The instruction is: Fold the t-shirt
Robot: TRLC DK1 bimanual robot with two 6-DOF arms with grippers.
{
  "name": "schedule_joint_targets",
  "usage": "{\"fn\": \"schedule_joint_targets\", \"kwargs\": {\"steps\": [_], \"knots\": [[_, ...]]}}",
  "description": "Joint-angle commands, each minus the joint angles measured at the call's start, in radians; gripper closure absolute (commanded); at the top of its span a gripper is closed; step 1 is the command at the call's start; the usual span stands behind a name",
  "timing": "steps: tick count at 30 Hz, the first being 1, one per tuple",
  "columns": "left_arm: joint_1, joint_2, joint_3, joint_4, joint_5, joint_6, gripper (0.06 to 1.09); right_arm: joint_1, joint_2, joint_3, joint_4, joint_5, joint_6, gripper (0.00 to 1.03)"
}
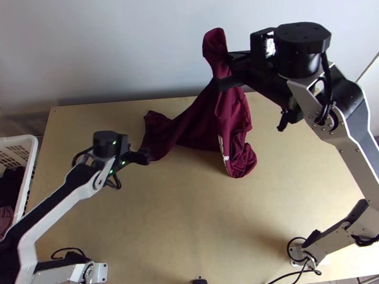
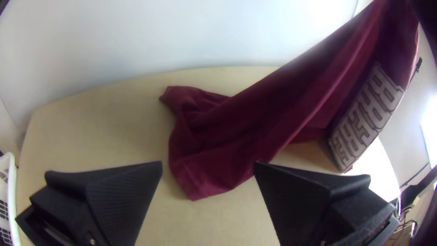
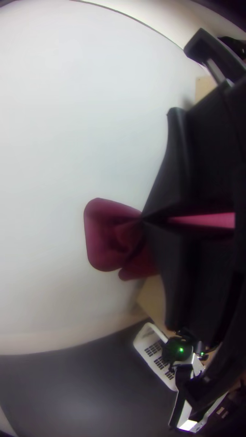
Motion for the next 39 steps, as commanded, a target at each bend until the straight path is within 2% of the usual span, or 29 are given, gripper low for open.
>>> {"fn": "schedule_joint_targets", "kwargs": {"steps": [1,6,10,16,23,28,35,39], "knots": [[0.004,0.210,0.088,0.041,0.000,0.041,0.11,-0.005,-0.034,-0.025,-0.004,-0.001,0.007,0.97],[0.000,0.287,0.124,0.010,0.014,0.077,0.11,-0.006,-0.037,-0.029,-0.005,-0.001,0.007,0.97],[-0.032,0.293,0.116,0.005,0.063,0.113,0.11,-0.008,-0.036,-0.029,-0.005,-0.002,0.008,0.97],[-0.110,0.328,0.114,0.021,0.063,0.185,0.11,-0.006,-0.017,-0.031,-0.005,-0.004,0.010,0.97],[-0.161,0.339,0.147,0.048,0.062,0.201,0.11,-0.006,-0.011,-0.032,-0.004,-0.004,0.014,0.97],[-0.182,0.396,0.165,0.091,0.026,0.215,0.11,-0.008,-0.013,-0.029,-0.005,-0.004,0.017,0.97],[-0.213,0.439,0.203,0.131,0.022,0.192,0.11,-0.021,-0.017,-0.031,-0.009,-0.004,0.020,0.97],[-0.233,0.517,0.245,0.157,-0.035,0.187,0.11,-0.023,-0.023,-0.031,-0.009,-0.004,0.022,0.97]]}}
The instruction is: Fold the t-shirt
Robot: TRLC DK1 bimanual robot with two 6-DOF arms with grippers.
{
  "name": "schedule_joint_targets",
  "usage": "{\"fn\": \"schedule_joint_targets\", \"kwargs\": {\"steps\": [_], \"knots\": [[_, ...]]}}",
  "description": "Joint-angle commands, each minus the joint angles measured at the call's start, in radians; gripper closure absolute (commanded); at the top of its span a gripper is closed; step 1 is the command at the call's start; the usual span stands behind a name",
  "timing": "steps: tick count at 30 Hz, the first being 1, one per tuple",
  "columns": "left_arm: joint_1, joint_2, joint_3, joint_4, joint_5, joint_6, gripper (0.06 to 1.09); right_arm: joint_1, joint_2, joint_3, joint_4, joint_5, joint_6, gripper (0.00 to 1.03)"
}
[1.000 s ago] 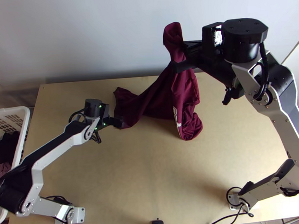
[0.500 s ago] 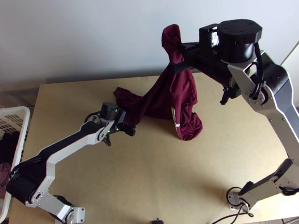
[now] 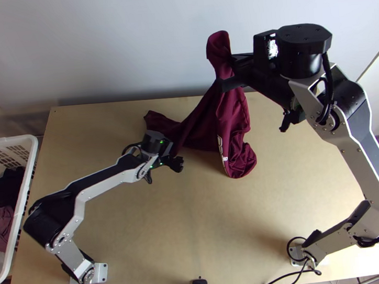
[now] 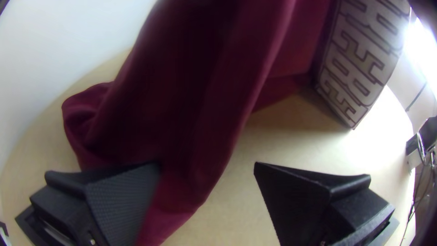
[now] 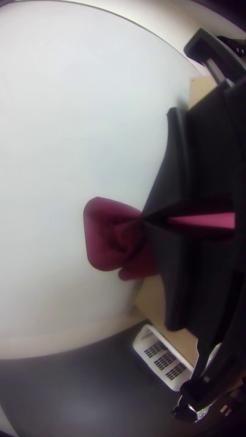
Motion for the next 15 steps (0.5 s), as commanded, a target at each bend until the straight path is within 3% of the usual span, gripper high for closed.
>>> {"fn": "schedule_joint_targets", "kwargs": {"steps": [1,3,4,5,6,7,8,15], "knots": [[-0.031,0.112,0.076,0.032,-0.071,-0.014,0.11,-0.005,-0.012,0.000,-0.002,0.000,0.003,0.97],[-0.024,0.139,0.107,0.022,-0.088,-0.014,0.12,-0.005,-0.016,-0.001,-0.007,0.000,0.003,0.97],[-0.018,0.144,0.115,0.019,-0.088,-0.015,0.21,-0.007,-0.018,-0.001,-0.010,0.000,0.003,0.97],[-0.011,0.142,0.122,0.017,-0.088,-0.015,0.36,-0.010,-0.021,-0.001,-0.013,0.000,0.003,0.97],[-0.001,0.141,0.133,0.009,-0.086,-0.017,0.58,-0.013,-0.022,-0.001,-0.016,0.000,0.003,0.97],[0.008,0.132,0.142,0.002,-0.086,-0.015,0.87,-0.016,-0.025,0.000,-0.019,0.000,0.002,0.97],[0.023,0.123,0.159,-0.010,-0.086,-0.015,1.06,-0.021,-0.028,0.000,-0.020,0.000,0.002,0.97],[0.172,-0.089,0.236,-0.167,-0.034,-0.081,1.05,-0.062,-0.051,0.002,-0.028,0.000,-0.011,0.97]]}}
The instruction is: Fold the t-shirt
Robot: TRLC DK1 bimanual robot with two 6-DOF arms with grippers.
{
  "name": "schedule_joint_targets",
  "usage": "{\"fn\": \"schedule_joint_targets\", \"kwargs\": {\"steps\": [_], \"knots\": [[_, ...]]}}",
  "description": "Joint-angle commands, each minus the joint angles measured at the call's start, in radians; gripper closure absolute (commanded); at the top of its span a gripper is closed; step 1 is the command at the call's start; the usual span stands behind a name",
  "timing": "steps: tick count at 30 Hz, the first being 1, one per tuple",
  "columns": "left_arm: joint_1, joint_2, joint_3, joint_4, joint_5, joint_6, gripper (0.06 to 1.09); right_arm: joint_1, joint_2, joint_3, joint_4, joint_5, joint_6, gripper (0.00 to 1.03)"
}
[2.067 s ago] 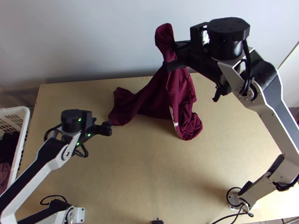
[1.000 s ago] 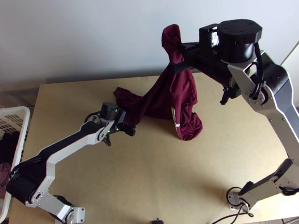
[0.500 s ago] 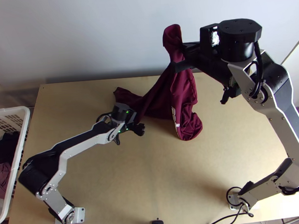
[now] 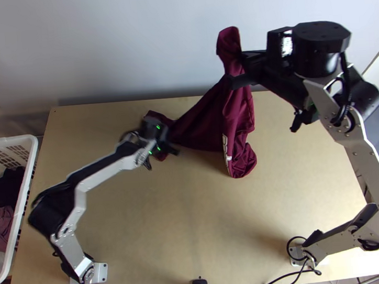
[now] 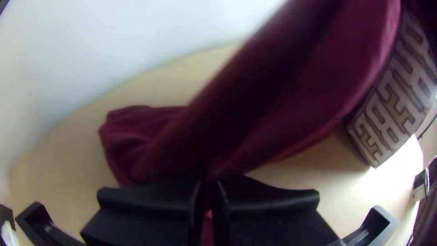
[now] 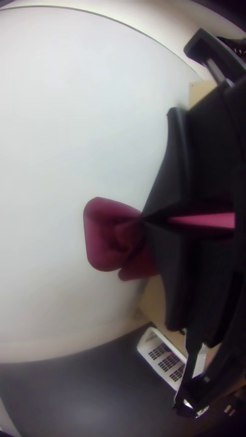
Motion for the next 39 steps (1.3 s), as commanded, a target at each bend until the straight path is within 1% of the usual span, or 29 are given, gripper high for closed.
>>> {"fn": "schedule_joint_targets", "kwargs": {"steps": [1,4,5,6,8,11,14,19,23,27,29,32,34,36,39], "knots": [[0.121,-0.165,0.097,-0.150,0.041,-0.055,1.05,-0.038,-0.019,0.006,-0.007,0.001,-0.010,0.97],[0.162,-0.256,0.175,-0.270,0.079,-0.104,1.05,-0.041,-0.019,0.009,0.001,0.001,-0.011,0.97],[0.185,-0.305,0.225,-0.339,0.143,-0.149,1.05,-0.041,-0.021,0.010,0.007,0.001,-0.010,0.97],[0.193,-0.325,0.246,-0.364,0.174,-0.169,1.05,-0.043,-0.022,0.010,0.009,0.001,-0.010,0.97],[0.213,-0.371,0.320,-0.414,0.231,-0.247,1.05,-0.043,-0.022,0.009,0.010,0.001,-0.007,0.97],[0.254,-0.357,0.459,-0.494,0.249,-0.333,1.05,-0.044,-0.022,0.004,0.012,0.001,-0.004,0.97],[0.336,-0.297,0.528,-0.494,0.251,-0.370,1.05,-0.043,-0.022,0.006,0.013,-0.001,-0.004,0.97],[0.503,-0.104,0.680,-0.500,0.252,-0.476,1.05,-0.063,-0.019,0.013,0.029,-0.007,-0.008,0.97],[0.583,-0.019,0.829,-0.503,0.252,-0.509,1.05,-0.115,-0.001,0.050,0.101,-0.011,-0.022,0.97],[0.606,-0.047,0.955,-0.525,0.254,-0.517,1.05,-0.150,0.006,0.118,0.226,-0.010,-0.011,0.98],[0.607,-0.098,0.965,-0.522,0.271,-0.522,1.05,-0.155,-0.007,0.124,0.259,0.003,-0.011,0.99],[0.607,-0.187,0.950,-0.522,0.271,-0.515,1.05,-0.166,-0.028,0.124,0.305,0.035,-0.008,0.99],[0.607,-0.254,0.924,-0.508,0.278,-0.511,1.05,-0.187,-0.042,0.124,0.329,0.039,-0.013,0.99],[0.609,-0.297,0.919,-0.505,0.306,-0.509,1.05,-0.208,-0.054,0.124,0.355,0.042,-0.016,0.99],[0.615,-0.331,0.919,-0.502,0.308,-0.489,1.05,-0.238,-0.070,0.122,0.389,0.042,-0.027,0.99]]}}
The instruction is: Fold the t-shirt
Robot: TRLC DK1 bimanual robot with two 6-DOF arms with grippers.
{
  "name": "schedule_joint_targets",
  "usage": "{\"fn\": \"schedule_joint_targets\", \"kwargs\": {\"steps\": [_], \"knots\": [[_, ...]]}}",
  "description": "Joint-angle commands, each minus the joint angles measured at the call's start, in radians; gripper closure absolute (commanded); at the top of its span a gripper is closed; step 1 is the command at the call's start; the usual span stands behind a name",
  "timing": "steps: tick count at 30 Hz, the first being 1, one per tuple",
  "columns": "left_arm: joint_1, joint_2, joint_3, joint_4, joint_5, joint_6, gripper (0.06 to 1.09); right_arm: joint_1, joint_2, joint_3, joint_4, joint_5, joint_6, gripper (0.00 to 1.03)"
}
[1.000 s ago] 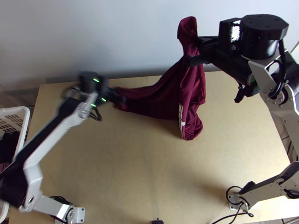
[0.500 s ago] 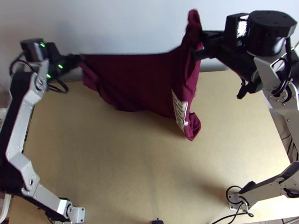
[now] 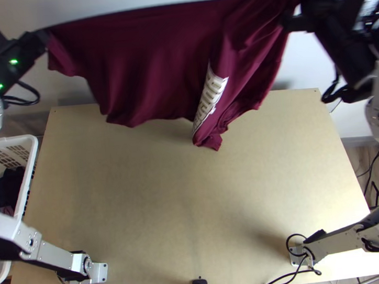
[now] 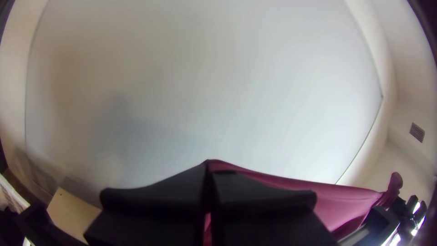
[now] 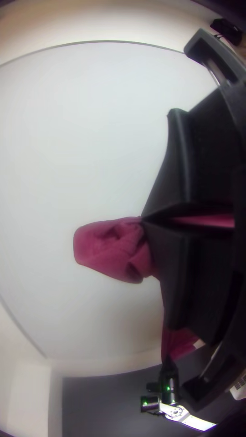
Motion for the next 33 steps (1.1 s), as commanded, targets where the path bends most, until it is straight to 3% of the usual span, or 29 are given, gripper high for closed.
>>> {"fn": "schedule_joint_targets", "kwargs": {"steps": [1,15,21,33], "knots": [[0.022,-0.113,0.008,0.003,0.019,0.023,1.05,-0.056,-0.036,0.009,0.086,0.017,-0.028,0.99],[-0.005,-0.374,-0.139,-0.056,0.096,0.072,1.05,0.134,-0.189,-0.048,-0.050,0.061,-0.129,0.99],[-0.014,-0.528,-0.242,-0.062,0.151,0.076,1.05,0.136,-0.275,-0.048,-0.133,0.072,-0.136,0.99],[0.004,-0.785,-0.335,-0.062,0.149,0.092,1.05,0.113,-0.428,-0.022,-0.181,0.130,-0.122,0.99]]}}
